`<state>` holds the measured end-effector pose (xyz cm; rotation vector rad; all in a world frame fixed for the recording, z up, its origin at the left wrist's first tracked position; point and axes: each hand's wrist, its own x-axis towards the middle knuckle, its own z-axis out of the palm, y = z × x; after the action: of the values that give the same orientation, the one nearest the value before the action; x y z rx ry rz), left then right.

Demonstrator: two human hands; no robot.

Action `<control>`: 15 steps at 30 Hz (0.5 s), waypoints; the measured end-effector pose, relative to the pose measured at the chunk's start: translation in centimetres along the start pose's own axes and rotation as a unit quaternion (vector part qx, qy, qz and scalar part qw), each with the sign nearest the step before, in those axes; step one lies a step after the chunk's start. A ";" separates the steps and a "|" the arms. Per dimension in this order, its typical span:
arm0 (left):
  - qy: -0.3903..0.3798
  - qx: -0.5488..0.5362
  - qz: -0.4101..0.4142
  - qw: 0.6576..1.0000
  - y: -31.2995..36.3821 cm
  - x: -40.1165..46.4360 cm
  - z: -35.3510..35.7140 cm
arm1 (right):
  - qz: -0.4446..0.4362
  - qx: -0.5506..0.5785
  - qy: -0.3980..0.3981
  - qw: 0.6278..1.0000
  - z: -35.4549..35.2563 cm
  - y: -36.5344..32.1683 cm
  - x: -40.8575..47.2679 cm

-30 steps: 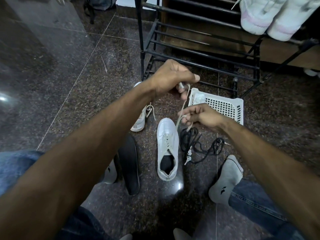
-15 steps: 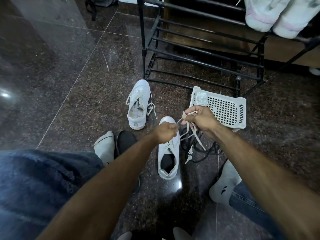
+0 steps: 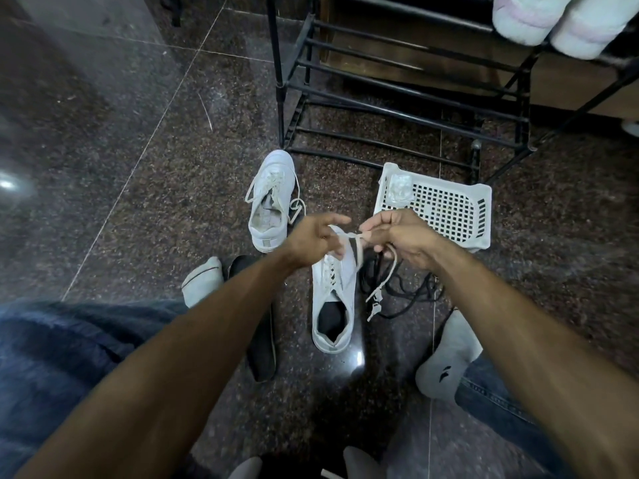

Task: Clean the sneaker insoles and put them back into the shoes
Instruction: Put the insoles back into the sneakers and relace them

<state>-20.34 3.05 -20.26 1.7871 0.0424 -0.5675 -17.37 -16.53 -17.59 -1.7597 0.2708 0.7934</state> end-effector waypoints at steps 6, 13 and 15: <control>0.020 0.522 -0.123 0.844 -2.6 0.1 -7.4 | -0.024 -0.478 0.190 0.857 -4.0 3.2 0.6; 0.015 0.625 -0.183 0.759 -7.1 -0.9 -7.1 | 0.057 -0.643 0.139 0.751 -3.3 8.4 0.7; -0.002 0.590 -0.145 0.794 -8.5 -0.6 -4.9 | 0.034 -0.589 0.077 0.804 -1.4 9.7 1.3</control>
<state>-21.79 10.28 -26.79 3.0399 -0.0622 -0.9272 -21.22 -20.90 -25.62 -3.0118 -0.1196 0.9483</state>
